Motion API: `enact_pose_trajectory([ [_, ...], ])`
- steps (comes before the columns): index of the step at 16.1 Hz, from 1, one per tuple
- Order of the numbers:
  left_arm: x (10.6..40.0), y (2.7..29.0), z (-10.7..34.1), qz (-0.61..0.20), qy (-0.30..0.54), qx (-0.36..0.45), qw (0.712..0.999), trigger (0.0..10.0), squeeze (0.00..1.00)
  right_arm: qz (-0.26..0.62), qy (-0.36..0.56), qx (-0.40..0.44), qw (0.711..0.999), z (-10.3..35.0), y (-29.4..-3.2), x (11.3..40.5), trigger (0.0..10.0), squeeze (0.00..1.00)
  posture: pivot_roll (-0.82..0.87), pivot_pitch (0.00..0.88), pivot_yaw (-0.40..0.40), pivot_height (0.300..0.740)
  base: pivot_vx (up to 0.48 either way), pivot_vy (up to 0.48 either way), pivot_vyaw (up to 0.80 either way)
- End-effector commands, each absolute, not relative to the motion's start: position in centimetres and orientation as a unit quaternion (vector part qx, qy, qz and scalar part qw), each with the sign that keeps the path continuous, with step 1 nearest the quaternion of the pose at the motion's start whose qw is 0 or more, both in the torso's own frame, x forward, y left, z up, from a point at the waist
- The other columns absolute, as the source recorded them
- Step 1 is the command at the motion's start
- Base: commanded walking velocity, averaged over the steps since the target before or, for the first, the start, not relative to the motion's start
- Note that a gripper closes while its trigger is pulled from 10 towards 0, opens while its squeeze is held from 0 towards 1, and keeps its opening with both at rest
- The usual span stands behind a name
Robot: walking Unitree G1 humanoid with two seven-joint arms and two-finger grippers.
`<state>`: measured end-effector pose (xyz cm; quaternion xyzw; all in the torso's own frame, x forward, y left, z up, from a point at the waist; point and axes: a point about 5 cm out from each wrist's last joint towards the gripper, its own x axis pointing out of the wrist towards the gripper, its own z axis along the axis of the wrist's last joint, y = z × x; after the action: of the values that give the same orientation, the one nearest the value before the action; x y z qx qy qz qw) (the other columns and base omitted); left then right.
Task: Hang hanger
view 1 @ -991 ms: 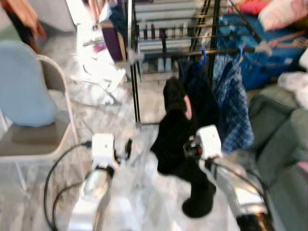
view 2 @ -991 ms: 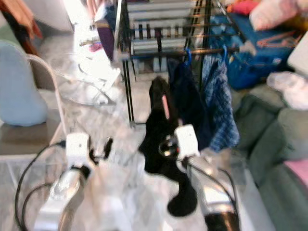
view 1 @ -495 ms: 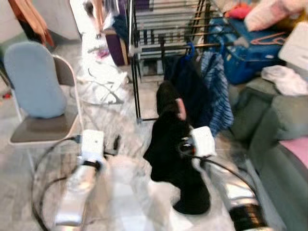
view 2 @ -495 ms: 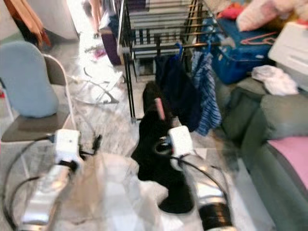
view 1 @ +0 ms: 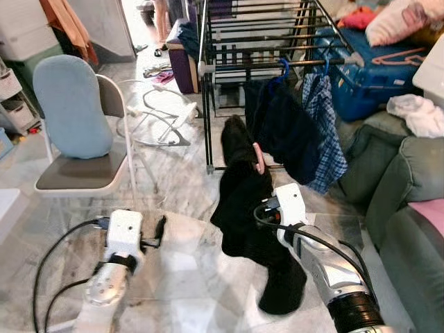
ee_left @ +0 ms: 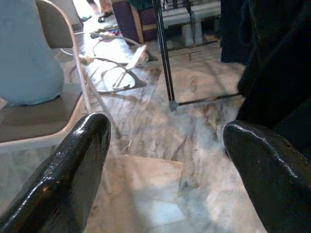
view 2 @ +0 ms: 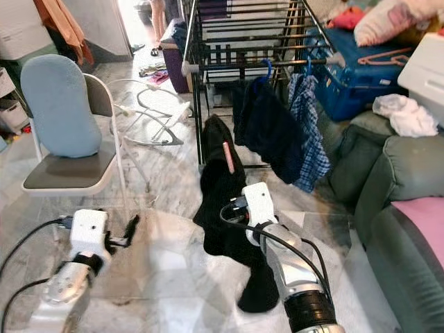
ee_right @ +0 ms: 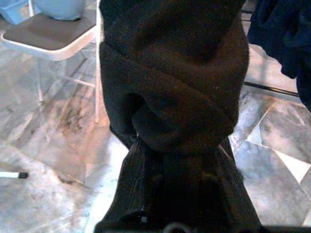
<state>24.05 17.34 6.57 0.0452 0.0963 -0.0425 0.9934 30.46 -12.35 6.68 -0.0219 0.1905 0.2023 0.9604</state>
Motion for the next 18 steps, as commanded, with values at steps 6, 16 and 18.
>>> enact_pose_trajectory([
  [6, 24.4, 17.2, 6.2, 0.026, 0.086, 0.016, 0.996, 10.0, 0.0, 0.226, 0.145, -0.038, 0.963, 8.0, -12.1, 30.7, 10.0, 0.0, -0.05, 0.0, 0.094, 0.74, 0.0, 0.0, 0.63],
  [16, 24.9, 15.8, 6.2, 0.016, 0.088, 0.03, 0.996, 10.0, 0.0, 0.251, 0.15, -0.046, 0.955, 7.7, -11.7, 29.6, 10.0, 0.0, -0.07, 0.0, 0.092, 0.74, 0.0, 0.0, 0.8],
  [18, 25.0, 15.6, 6.1, 0.015, 0.09, 0.032, 0.995, 10.0, 0.0, 0.251, 0.15, -0.047, 0.955, 7.8, -11.8, 29.7, 10.0, 0.0, -0.07, 0.0, 0.093, 0.74, 0.0, 0.0, 0.8],
])
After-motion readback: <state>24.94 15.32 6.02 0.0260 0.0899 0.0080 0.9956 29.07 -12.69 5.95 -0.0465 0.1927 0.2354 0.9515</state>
